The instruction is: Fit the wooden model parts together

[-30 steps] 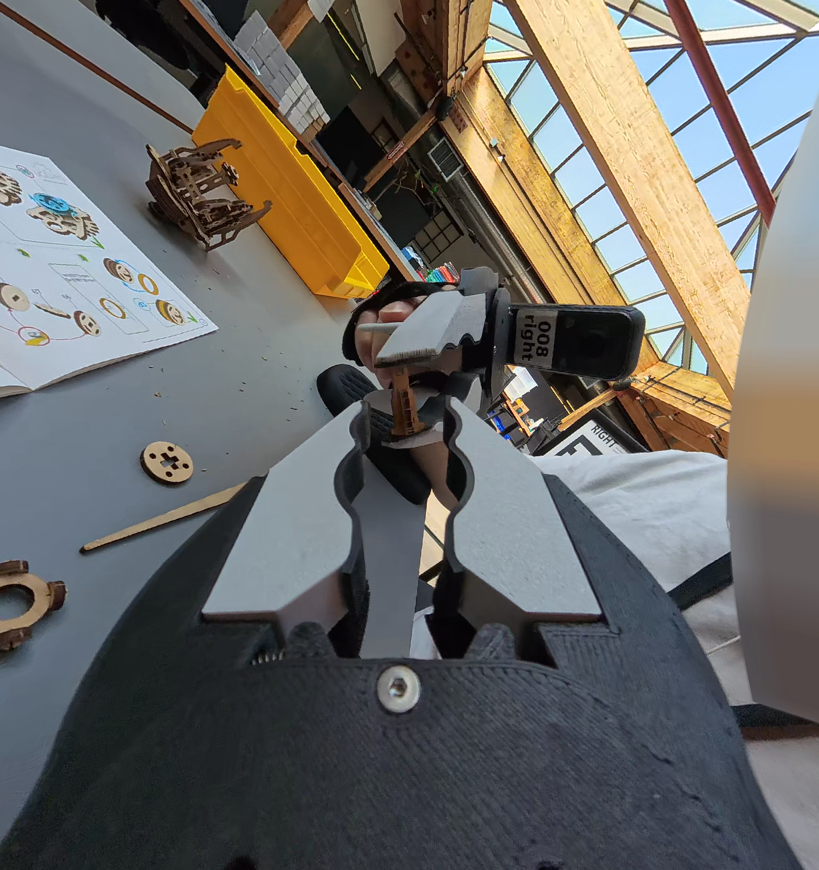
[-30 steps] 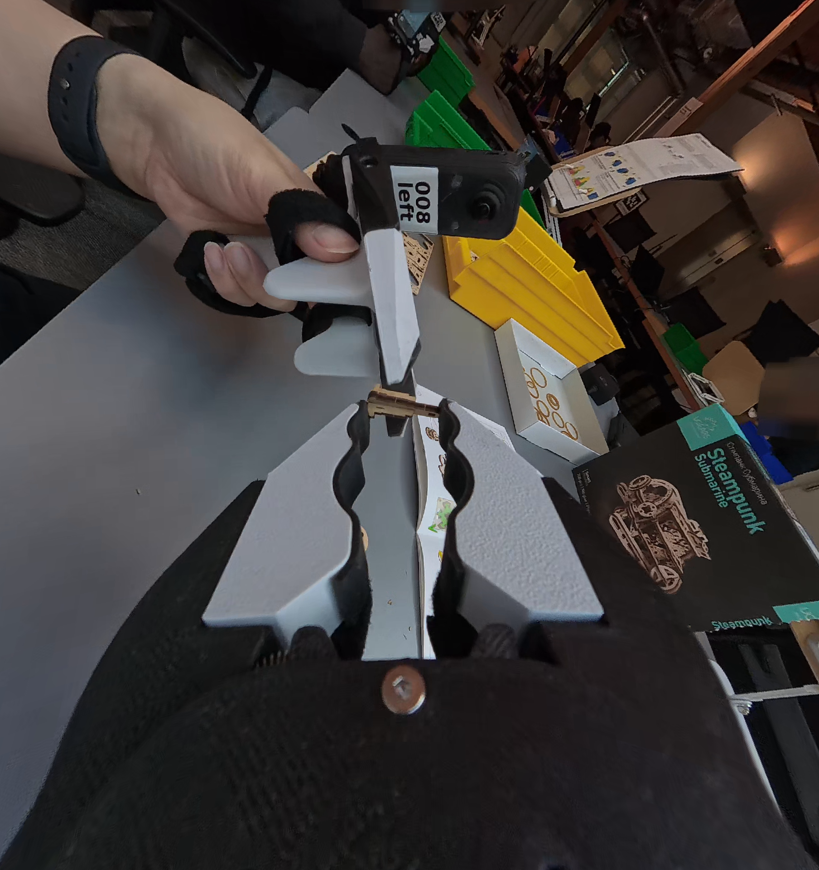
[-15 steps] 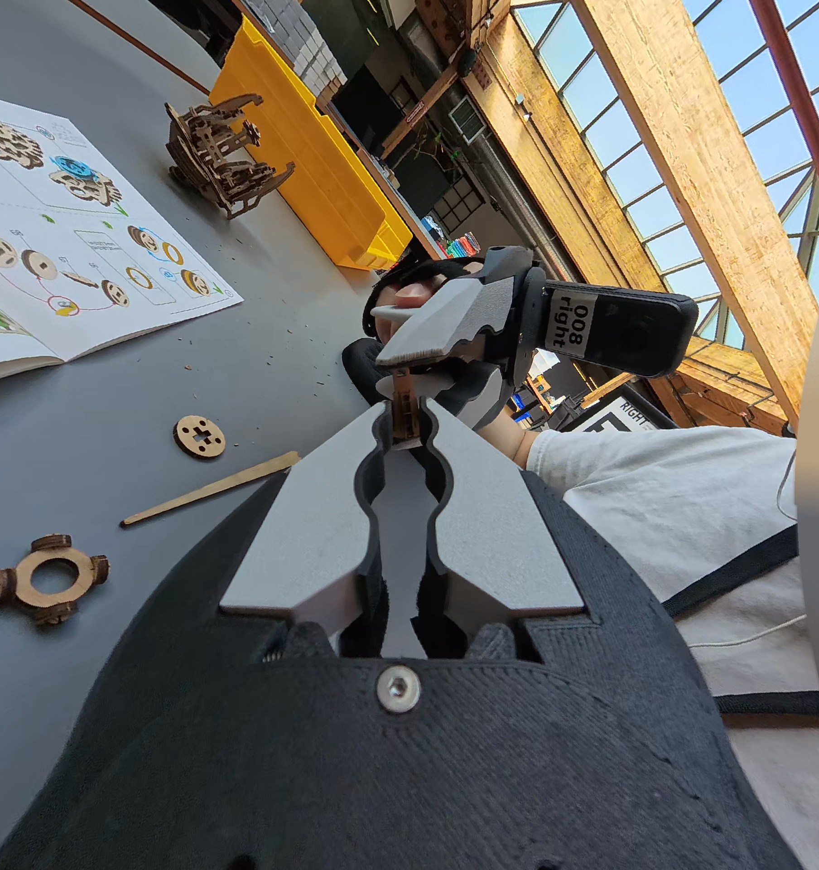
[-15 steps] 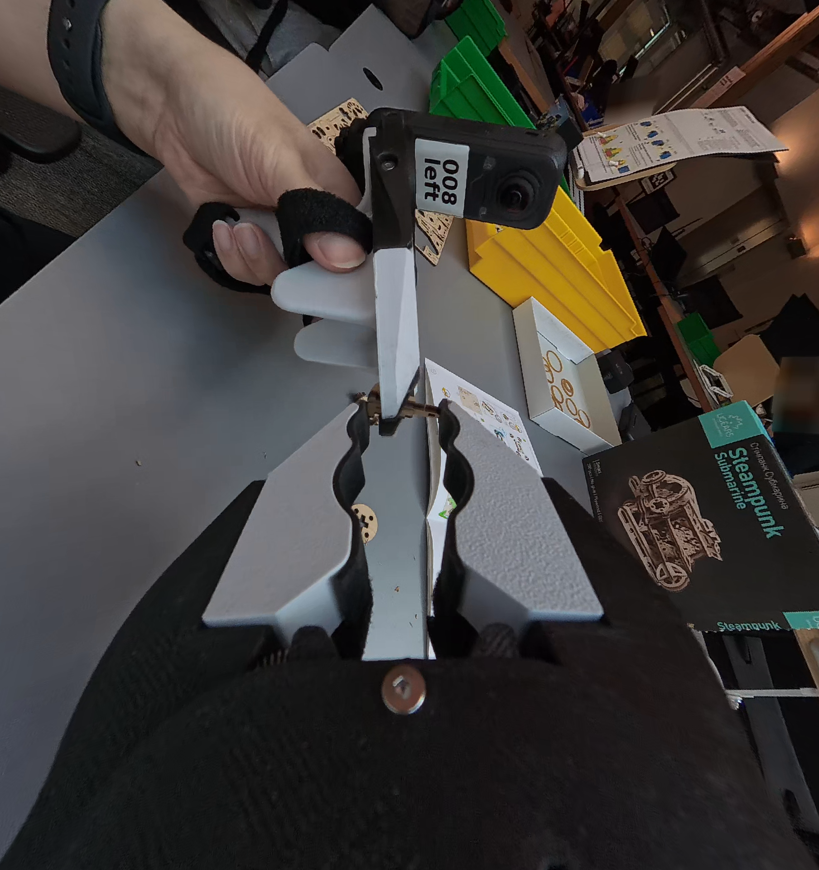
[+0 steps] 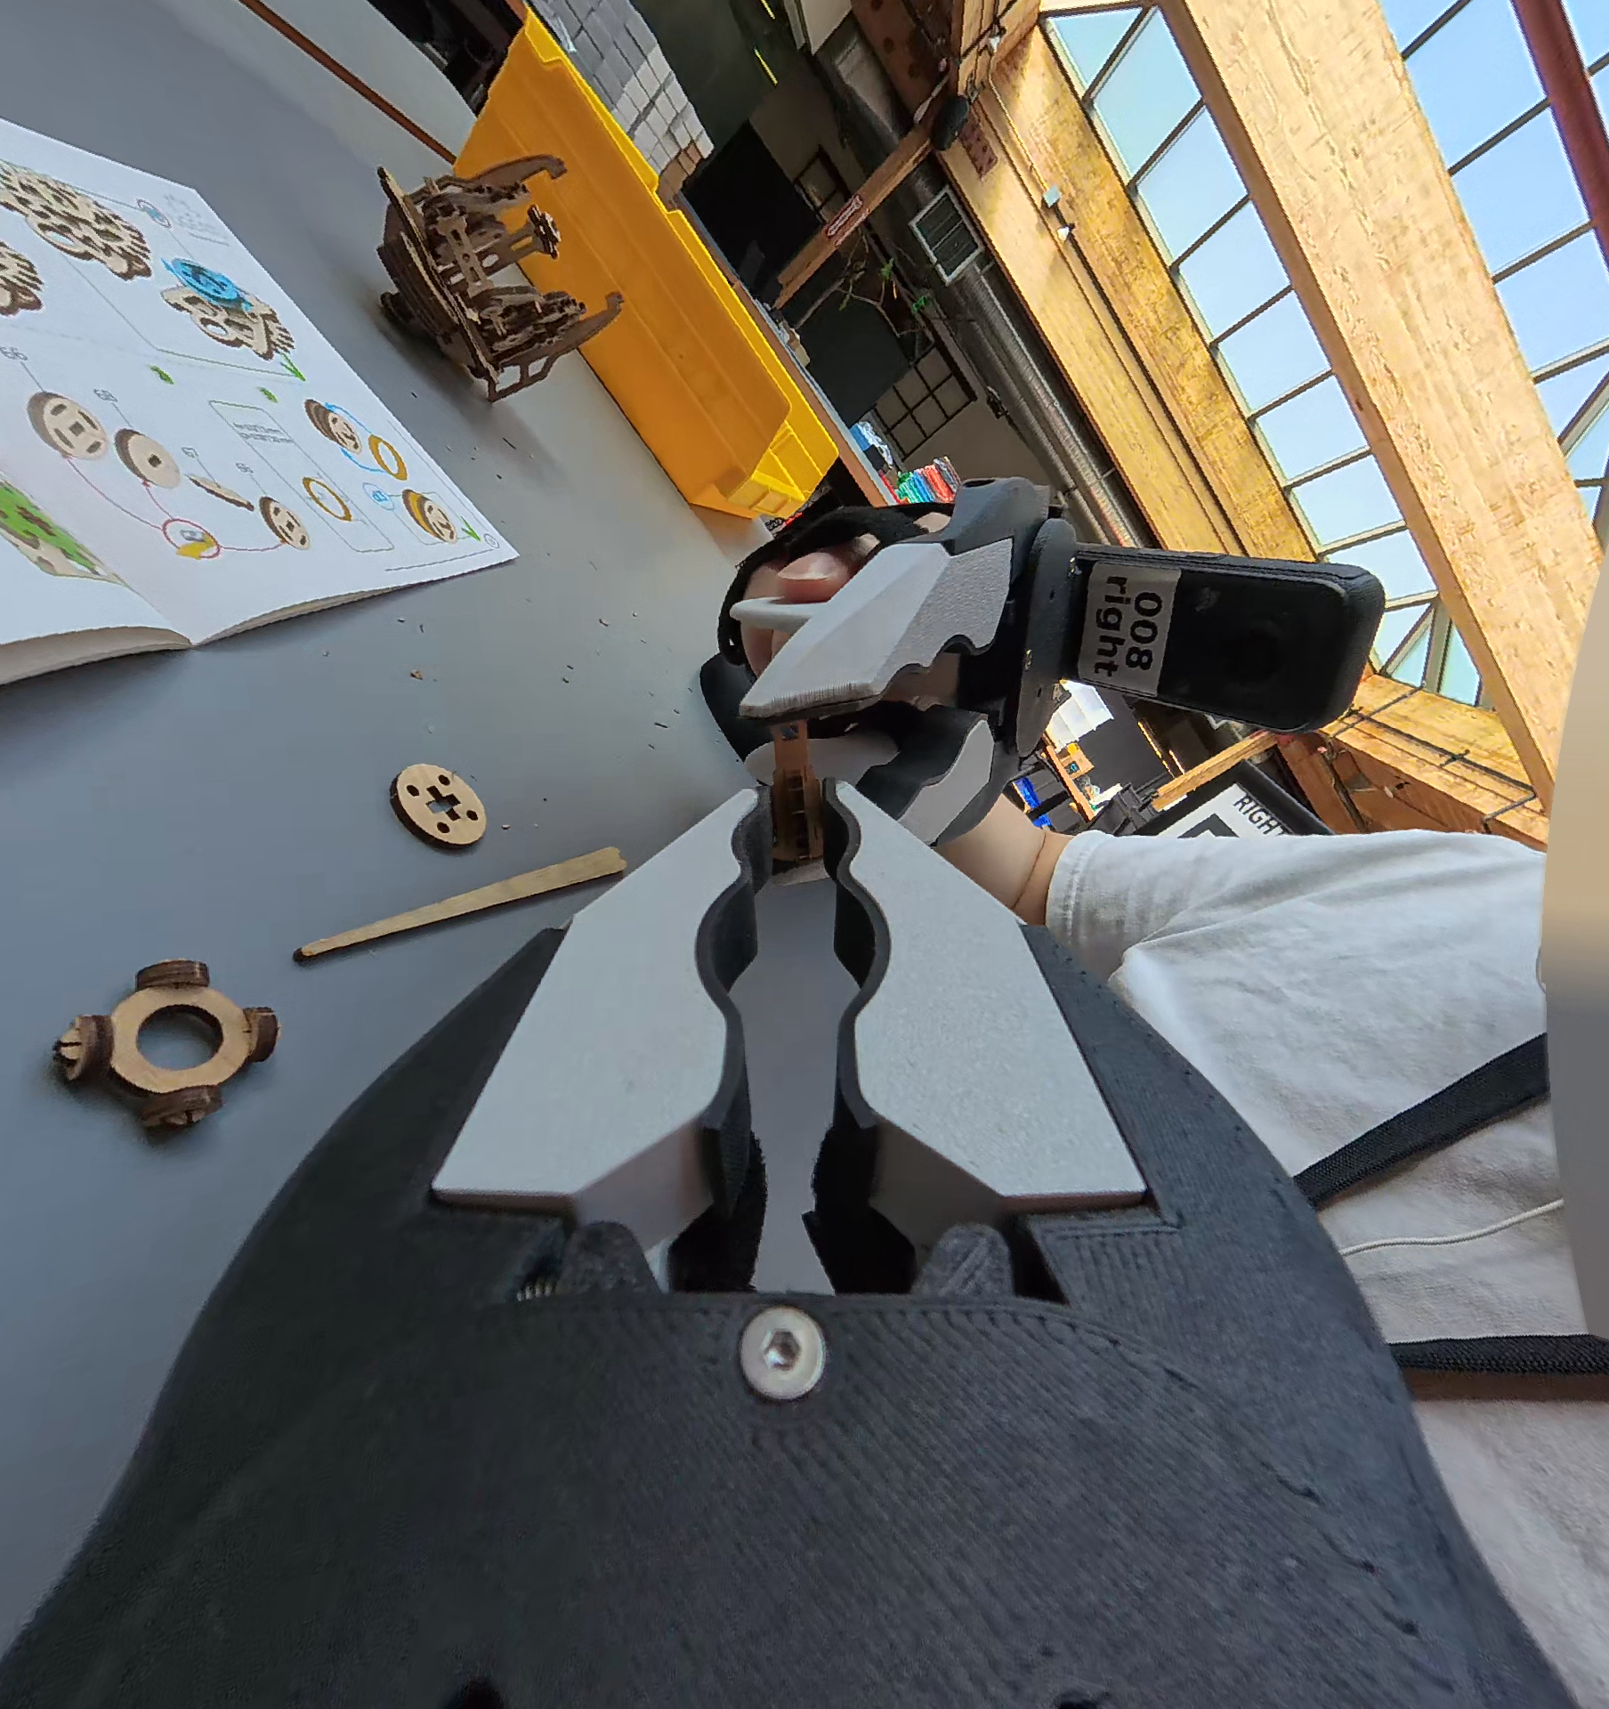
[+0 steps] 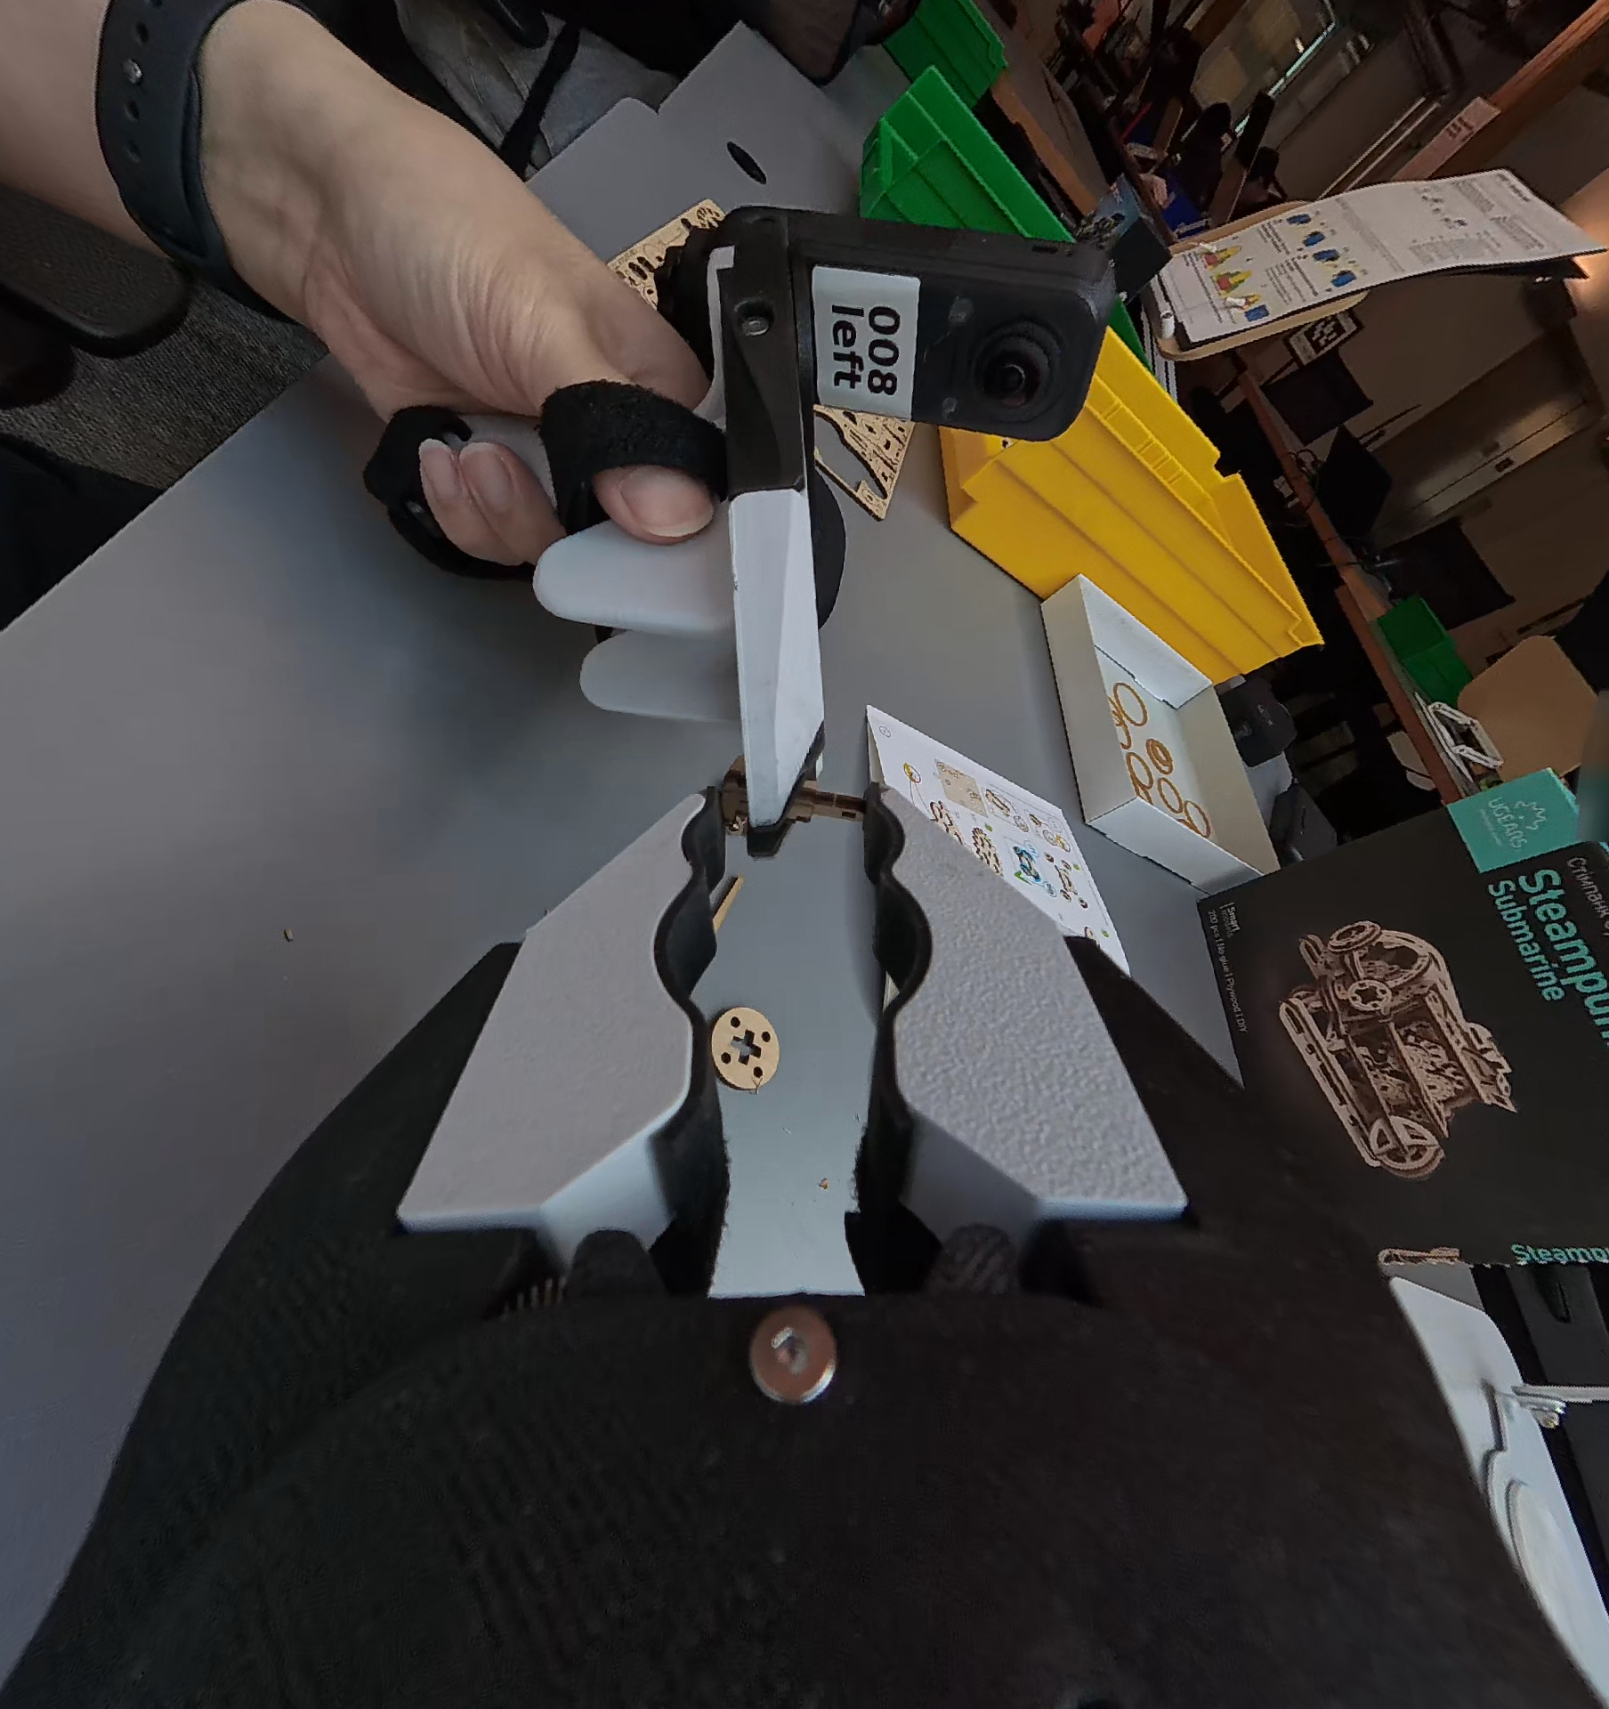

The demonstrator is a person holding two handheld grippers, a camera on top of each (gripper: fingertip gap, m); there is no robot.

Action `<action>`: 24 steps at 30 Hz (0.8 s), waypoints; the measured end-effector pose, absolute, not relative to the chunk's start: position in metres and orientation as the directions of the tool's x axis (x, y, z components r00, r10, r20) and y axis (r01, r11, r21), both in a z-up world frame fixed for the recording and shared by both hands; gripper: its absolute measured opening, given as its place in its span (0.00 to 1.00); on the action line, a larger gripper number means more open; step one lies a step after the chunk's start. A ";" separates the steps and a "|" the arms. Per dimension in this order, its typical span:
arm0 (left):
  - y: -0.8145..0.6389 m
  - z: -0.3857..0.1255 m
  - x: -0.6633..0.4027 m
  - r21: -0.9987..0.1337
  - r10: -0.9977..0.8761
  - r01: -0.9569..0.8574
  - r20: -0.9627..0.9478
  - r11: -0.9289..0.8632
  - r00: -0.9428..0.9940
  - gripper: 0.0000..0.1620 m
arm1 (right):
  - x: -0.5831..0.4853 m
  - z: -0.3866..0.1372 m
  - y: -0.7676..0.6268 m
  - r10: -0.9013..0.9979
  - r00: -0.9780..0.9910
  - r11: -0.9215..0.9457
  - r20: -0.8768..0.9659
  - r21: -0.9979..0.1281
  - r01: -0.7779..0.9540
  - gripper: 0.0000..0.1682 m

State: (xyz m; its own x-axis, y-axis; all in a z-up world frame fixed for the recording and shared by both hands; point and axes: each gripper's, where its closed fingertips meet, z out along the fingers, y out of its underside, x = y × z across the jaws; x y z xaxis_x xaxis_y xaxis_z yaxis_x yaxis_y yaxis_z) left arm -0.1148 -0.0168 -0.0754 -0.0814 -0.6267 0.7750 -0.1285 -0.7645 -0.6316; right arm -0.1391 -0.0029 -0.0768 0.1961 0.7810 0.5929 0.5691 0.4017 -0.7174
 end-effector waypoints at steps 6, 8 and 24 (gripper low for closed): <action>-0.013 -0.076 -0.116 -0.625 -0.621 -0.128 0.780 -0.770 -0.075 0.05 | -0.138 -0.076 -0.001 0.798 0.218 0.376 0.563 -0.746 0.550 0.17; -0.010 -0.075 -0.117 -0.625 -0.621 -0.120 0.780 -0.771 -0.072 0.05 | -0.136 -0.076 0.001 0.801 0.229 0.366 0.554 -0.754 0.545 0.17; 0.002 -0.088 -0.128 -0.760 -0.769 -0.120 0.633 -0.639 0.087 0.05 | -0.124 -0.087 0.012 0.923 0.317 0.047 0.216 -0.884 0.465 0.13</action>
